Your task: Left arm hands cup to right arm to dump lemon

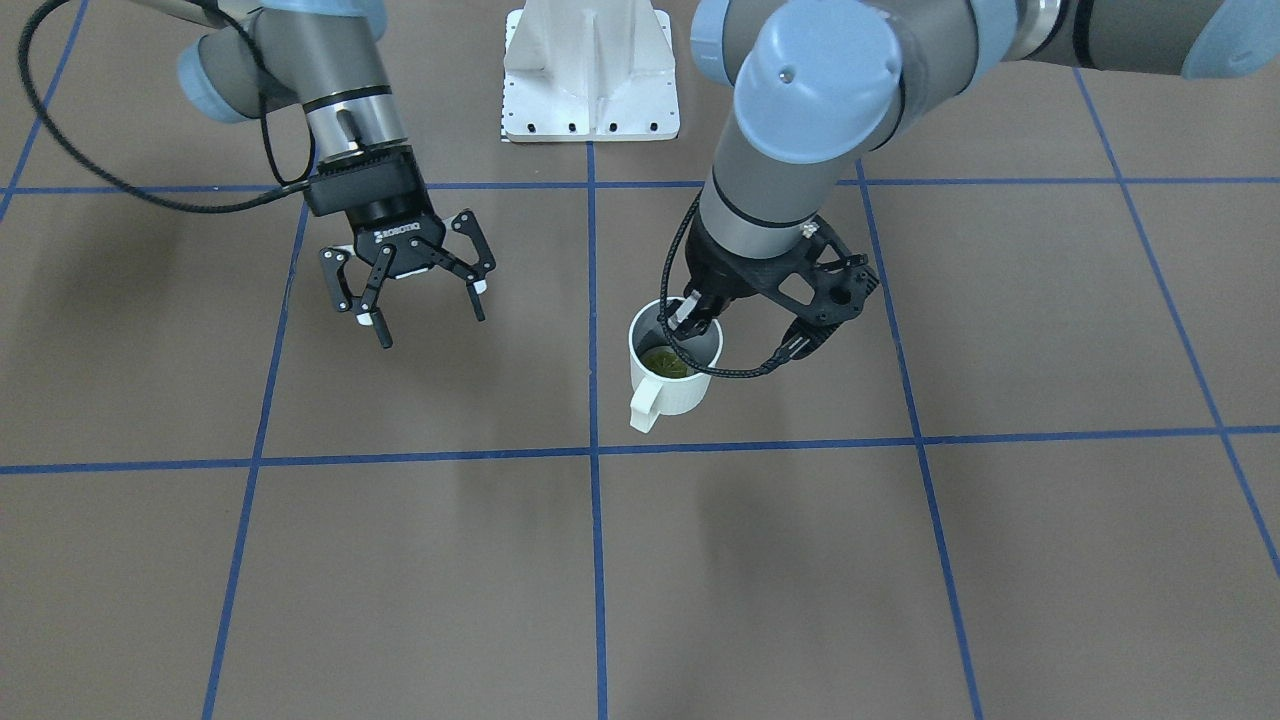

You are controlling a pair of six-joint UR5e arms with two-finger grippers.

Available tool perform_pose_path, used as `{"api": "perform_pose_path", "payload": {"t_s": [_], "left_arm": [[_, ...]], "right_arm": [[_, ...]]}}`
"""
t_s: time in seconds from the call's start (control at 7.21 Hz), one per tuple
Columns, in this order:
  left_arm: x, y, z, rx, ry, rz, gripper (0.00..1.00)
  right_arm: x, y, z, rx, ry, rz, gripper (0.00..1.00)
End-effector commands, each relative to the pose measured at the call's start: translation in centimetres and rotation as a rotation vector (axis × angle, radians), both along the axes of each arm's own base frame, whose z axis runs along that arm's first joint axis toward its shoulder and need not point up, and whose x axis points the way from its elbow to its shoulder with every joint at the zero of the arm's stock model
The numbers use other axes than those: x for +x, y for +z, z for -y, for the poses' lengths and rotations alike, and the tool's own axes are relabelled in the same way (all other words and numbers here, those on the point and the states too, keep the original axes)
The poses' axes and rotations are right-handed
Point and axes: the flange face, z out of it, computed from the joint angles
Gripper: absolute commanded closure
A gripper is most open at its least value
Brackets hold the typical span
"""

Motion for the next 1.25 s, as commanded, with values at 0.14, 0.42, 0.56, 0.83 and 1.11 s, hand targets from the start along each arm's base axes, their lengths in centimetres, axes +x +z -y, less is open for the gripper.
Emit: {"api": "perform_pose_path", "payload": {"t_s": [0.14,0.42,0.56,0.83,1.11], "left_arm": [[3.2,-5.1,-0.3,-0.159,-0.112,0.004,1.0],[5.6,-7.2,-3.0,-0.202,-0.11,-0.01,1.0],[6.3,-8.3,-3.9,-0.209,-0.106,-0.018,1.0],[7.0,-9.8,-5.1,-0.225,-0.107,-0.029,1.0],[7.2,-10.0,-5.6,-0.235,-0.108,-0.029,1.0]], "right_arm": [[-4.5,-2.4,-4.7,0.095,0.118,-0.019,0.01],[-6.5,-3.3,-6.3,0.121,0.166,-0.022,0.02],[-7.3,-3.2,-6.4,0.131,0.201,-0.033,0.01],[-7.4,-3.3,-6.4,0.135,0.221,-0.033,0.01],[-7.2,-3.2,-6.7,0.141,0.275,0.001,0.01]]}}
